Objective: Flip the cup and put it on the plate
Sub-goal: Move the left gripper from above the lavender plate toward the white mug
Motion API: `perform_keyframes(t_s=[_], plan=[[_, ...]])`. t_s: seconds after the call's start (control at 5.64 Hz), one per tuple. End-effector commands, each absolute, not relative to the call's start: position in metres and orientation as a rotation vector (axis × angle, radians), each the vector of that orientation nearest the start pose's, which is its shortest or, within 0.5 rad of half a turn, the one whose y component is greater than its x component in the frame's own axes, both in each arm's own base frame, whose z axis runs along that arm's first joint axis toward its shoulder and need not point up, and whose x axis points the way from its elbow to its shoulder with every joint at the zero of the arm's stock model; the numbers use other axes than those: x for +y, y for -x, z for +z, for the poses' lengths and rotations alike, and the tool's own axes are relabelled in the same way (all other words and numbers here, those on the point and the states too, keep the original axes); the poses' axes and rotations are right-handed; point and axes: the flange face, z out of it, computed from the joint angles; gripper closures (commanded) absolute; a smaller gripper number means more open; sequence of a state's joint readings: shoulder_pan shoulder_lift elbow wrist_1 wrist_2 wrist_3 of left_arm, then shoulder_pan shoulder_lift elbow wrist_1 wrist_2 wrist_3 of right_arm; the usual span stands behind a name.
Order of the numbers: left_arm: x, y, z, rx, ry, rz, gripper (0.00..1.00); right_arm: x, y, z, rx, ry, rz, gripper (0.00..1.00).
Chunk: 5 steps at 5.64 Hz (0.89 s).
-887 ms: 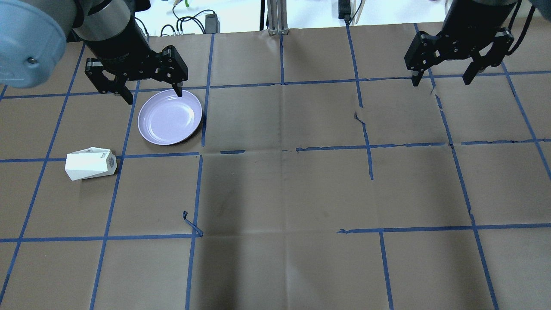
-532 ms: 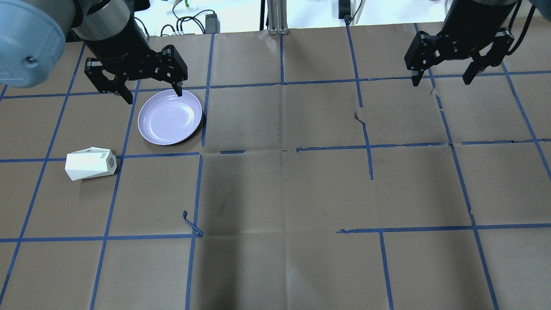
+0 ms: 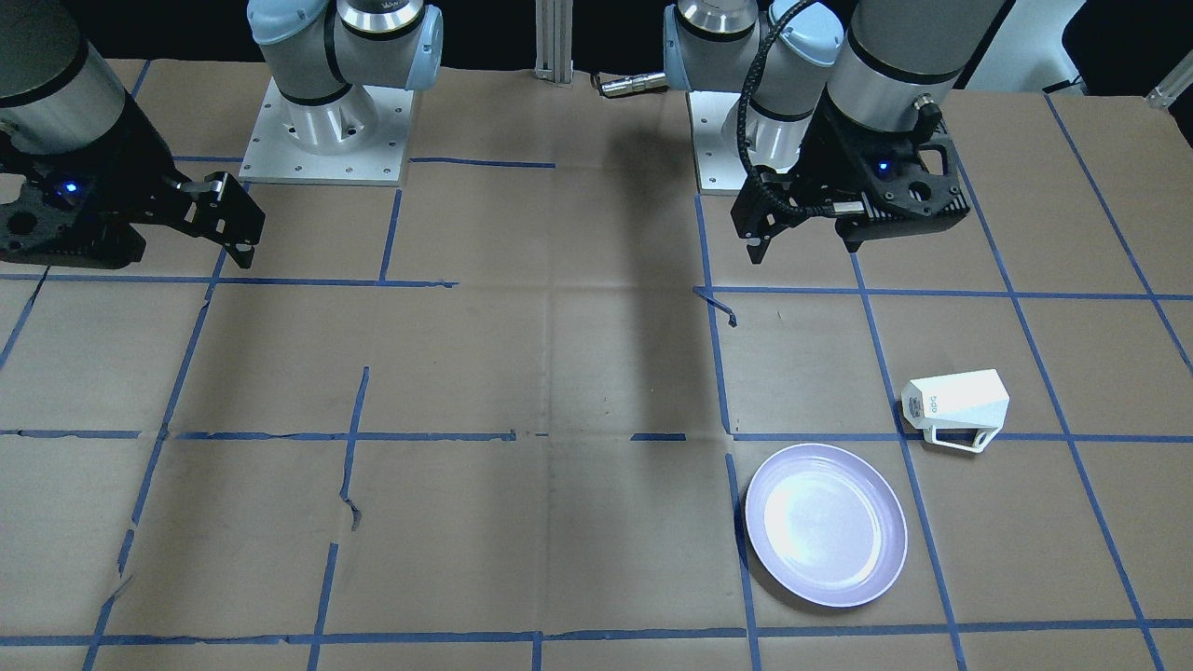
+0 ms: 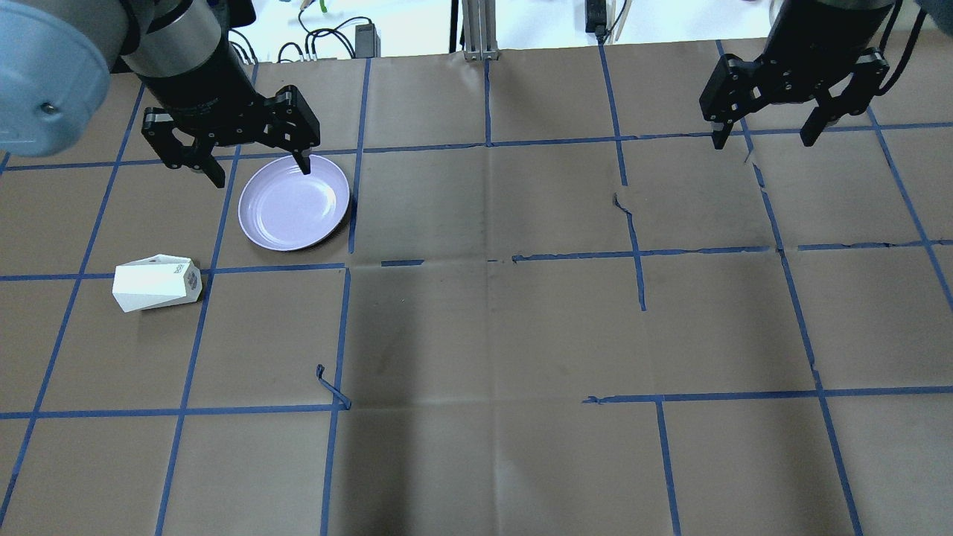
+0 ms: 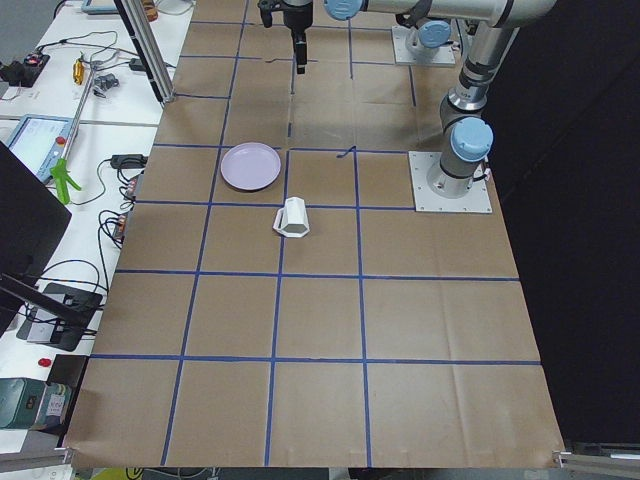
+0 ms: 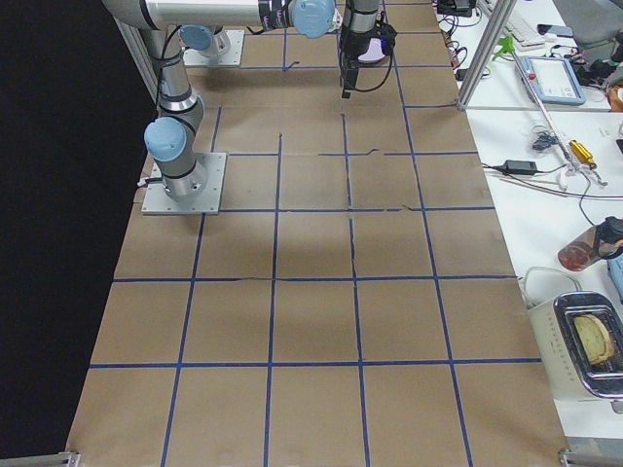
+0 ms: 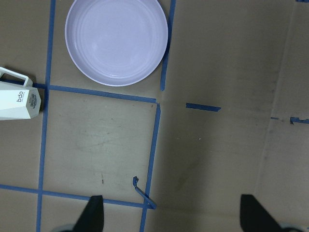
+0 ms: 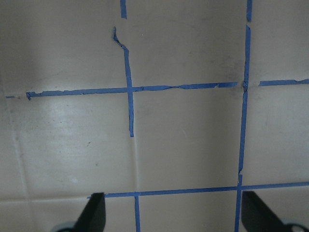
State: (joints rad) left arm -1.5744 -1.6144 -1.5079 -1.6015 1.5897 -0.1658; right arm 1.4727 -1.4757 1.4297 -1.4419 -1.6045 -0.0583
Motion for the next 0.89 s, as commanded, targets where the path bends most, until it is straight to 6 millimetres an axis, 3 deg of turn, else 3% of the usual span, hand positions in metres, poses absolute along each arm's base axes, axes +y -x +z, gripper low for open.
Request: perform_keyframes(t_s=[0.0, 0.35, 0.53, 0.71], plan=[[-0.535, 0.047, 0.490, 3.125, 0.284, 0.027, 0.01, -0.533, -0.078, 0.496, 3.165, -0.061, 0.135, 0.00], [-0.552, -0.100, 0.479, 3.144, 0.117, 0.036, 0.01, -0.533, -0.078, 0.496, 3.165, -0.061, 0.135, 0.00], [-0.553, -0.170, 0.485, 3.141, 0.027, 0.028, 0.01, -0.533, -0.078, 0.496, 3.165, -0.061, 0.135, 0.00], [-0.537, -0.240, 0.481, 3.141, -0.052, 0.036, 0.01, -0.533, -0.078, 0.496, 3.165, -0.061, 0.135, 0.00]])
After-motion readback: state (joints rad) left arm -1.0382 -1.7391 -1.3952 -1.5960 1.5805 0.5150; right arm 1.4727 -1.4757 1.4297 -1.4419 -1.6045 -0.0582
